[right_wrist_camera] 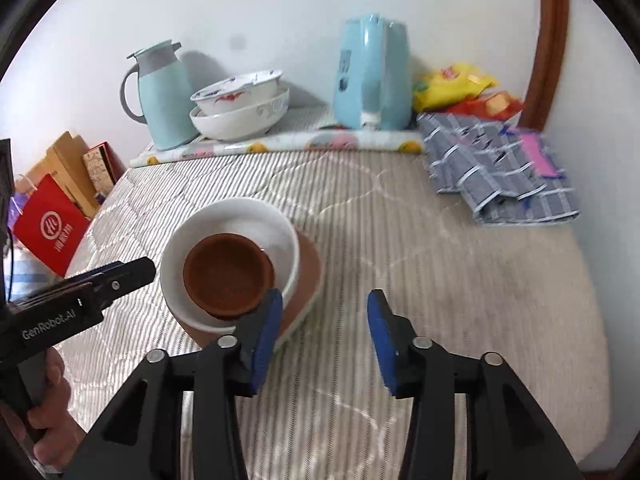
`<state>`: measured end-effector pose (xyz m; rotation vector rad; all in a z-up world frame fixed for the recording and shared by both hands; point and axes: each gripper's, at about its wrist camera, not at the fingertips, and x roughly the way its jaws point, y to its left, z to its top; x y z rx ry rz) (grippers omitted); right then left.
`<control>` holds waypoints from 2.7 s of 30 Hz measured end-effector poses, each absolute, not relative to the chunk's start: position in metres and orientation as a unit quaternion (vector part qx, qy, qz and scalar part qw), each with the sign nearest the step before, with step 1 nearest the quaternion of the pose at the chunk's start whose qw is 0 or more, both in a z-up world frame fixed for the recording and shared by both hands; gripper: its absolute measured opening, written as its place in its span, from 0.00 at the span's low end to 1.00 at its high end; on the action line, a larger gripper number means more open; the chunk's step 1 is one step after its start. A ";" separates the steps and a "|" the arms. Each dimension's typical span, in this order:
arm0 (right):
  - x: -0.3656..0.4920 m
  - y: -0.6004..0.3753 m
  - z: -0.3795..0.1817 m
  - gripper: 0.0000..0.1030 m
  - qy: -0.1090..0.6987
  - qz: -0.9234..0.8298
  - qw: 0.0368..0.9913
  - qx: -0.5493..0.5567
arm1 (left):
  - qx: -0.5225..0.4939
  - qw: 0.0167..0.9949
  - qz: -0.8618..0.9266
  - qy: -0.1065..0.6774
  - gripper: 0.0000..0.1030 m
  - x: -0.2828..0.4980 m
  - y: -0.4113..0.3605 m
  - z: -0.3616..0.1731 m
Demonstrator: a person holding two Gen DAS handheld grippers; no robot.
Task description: Organize plates and bowls
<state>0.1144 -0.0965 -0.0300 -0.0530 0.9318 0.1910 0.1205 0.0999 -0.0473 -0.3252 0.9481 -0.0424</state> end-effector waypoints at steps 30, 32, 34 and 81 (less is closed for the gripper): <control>0.003 -0.178 0.040 0.92 0.377 0.022 0.926 0.015 | -0.101 0.912 -0.023 0.397 0.82 0.025 0.014 0.023; 0.000 -0.180 0.042 0.93 0.376 0.021 0.926 0.017 | -0.110 0.910 -0.027 0.398 0.83 0.023 0.015 0.025; -0.003 -0.182 0.043 0.93 0.375 0.019 0.927 0.016 | -0.117 0.909 -0.037 0.398 0.83 0.021 0.016 0.025; -0.021 -0.161 0.047 0.93 0.368 0.033 0.929 0.004 | -0.099 0.916 -0.011 0.389 0.84 0.000 0.021 0.026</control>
